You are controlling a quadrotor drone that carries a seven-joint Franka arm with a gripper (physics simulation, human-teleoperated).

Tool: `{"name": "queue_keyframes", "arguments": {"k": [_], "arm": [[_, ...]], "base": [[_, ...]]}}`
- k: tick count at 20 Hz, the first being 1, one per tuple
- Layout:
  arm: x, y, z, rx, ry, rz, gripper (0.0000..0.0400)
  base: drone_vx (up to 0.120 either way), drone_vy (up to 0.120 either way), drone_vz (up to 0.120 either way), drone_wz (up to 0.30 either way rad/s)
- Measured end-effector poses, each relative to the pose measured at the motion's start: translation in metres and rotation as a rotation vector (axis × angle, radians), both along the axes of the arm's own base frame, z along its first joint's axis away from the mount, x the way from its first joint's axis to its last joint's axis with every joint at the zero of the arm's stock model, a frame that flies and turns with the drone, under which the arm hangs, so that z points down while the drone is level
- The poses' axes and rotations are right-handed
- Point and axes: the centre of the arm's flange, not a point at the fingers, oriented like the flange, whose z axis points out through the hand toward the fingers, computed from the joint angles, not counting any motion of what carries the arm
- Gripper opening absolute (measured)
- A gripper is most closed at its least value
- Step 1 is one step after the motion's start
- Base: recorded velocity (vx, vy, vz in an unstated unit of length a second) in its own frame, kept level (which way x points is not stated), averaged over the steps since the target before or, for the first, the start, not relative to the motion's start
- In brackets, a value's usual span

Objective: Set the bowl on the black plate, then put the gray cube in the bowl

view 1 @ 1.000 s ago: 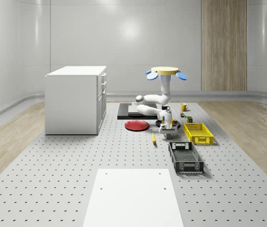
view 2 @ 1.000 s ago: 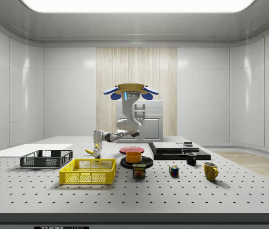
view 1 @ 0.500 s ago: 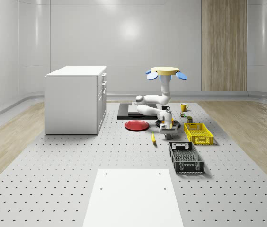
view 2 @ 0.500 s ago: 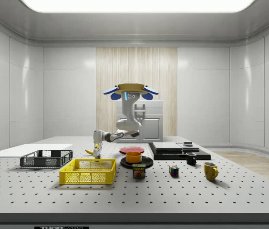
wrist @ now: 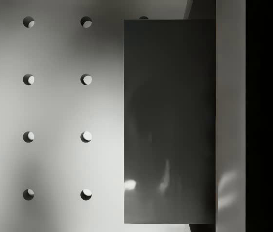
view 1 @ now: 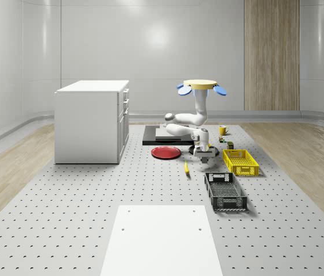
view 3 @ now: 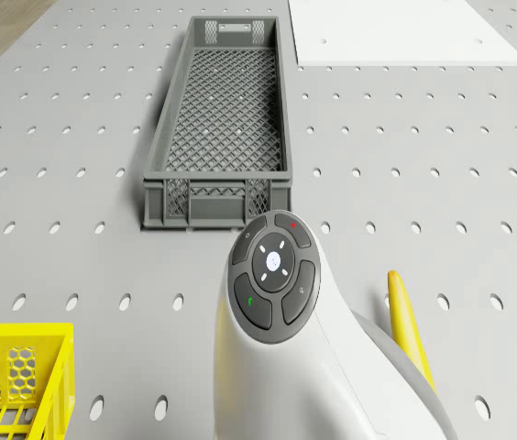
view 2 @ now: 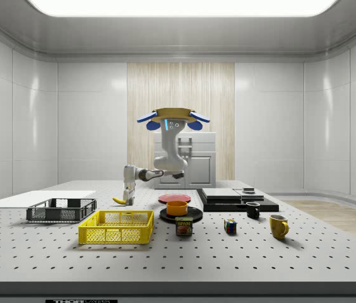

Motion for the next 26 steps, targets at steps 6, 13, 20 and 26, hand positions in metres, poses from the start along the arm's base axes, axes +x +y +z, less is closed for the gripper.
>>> {"name": "queue_keyframes", "arguments": {"k": [6,13,20,26], "arm": [[0.000,0.000,-0.012,0.000,0.000,0.000,0.0250],[0.000,0.000,-0.015,0.000,0.000,0.000,0.0250],[0.000,0.000,-0.016,0.000,0.000,0.000,0.0250],[0.000,0.000,-0.016,0.000,0.000,0.000,0.0250]], "base": [[0.000,0.013,0.120,0.000],[-0.109,0.097,0.006,0.000],[-0.120,0.000,0.000,0.000],[-0.120,0.000,0.000,0.000]]}}
